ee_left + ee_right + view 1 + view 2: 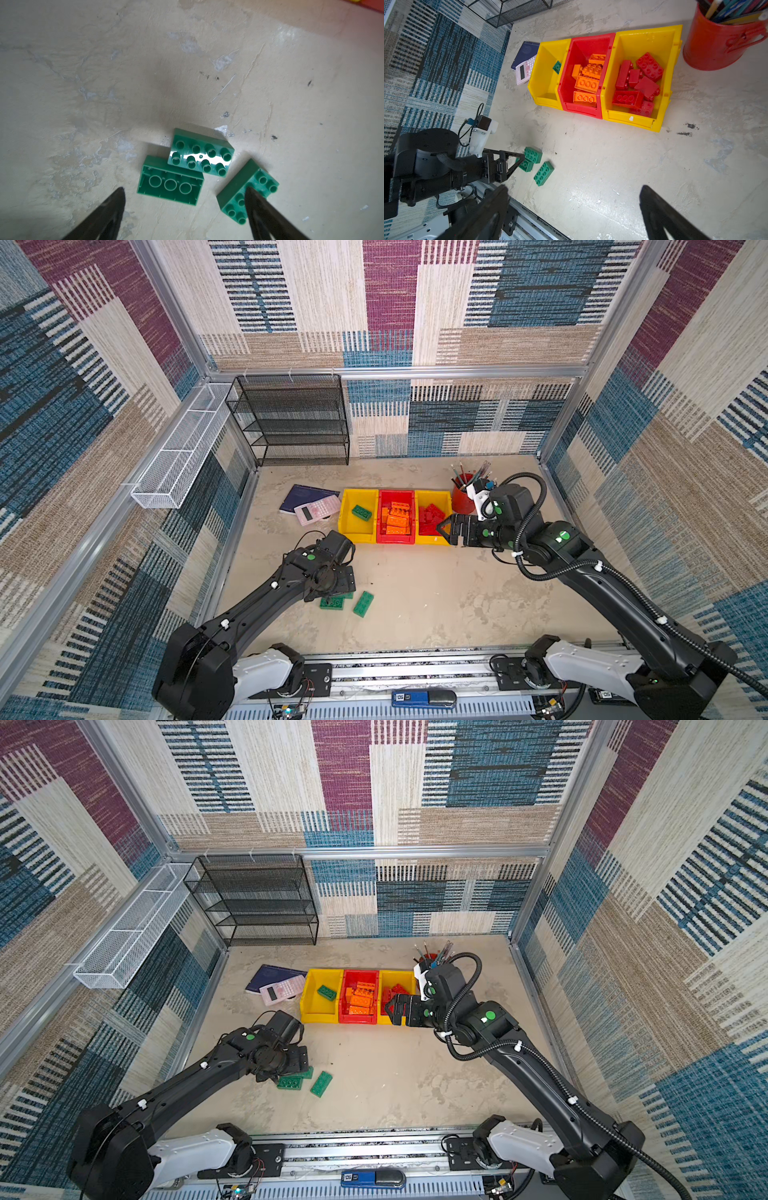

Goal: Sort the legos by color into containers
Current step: 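Move the left gripper back down over the remaining green bricks, then close the left gripper on a second green brick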

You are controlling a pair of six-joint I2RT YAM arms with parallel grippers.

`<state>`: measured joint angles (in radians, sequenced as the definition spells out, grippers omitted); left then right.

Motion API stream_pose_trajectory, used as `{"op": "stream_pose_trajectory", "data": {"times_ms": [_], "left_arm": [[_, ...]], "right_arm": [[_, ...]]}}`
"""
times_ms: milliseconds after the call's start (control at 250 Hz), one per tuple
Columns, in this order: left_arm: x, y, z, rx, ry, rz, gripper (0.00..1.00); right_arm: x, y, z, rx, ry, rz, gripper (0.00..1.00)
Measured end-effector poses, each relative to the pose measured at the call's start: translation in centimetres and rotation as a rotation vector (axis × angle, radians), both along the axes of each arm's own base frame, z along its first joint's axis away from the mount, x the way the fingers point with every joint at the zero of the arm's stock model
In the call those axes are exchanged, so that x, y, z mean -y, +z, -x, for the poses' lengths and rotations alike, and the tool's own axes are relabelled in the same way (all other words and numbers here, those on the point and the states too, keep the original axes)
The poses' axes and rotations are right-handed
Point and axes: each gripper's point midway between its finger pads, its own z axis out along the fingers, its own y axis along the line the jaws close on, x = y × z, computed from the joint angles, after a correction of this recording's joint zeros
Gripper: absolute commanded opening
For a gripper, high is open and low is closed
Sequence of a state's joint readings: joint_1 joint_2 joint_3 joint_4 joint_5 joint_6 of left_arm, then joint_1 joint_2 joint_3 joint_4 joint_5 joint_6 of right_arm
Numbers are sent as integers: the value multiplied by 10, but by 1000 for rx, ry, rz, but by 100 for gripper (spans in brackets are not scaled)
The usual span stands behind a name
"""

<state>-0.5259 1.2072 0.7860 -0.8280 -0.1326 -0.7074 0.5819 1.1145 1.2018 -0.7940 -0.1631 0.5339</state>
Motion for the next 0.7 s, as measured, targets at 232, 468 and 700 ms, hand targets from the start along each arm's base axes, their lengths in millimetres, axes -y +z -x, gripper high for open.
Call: {"op": "stream_pose_trajectory", "data": {"times_ms": [232,468,700], "left_arm": [[1,-8,-10,14,-21,-28,90],[9,-21,-20,4,-52,-32,89],[14,-33,-18,-10,-63,-13,89]], "right_arm": [[5,3,12,-2,8,-8,100],[11,-1,20,-14,-1,-14,100],[15,-3,26,-29,-10,-13,100]]}}
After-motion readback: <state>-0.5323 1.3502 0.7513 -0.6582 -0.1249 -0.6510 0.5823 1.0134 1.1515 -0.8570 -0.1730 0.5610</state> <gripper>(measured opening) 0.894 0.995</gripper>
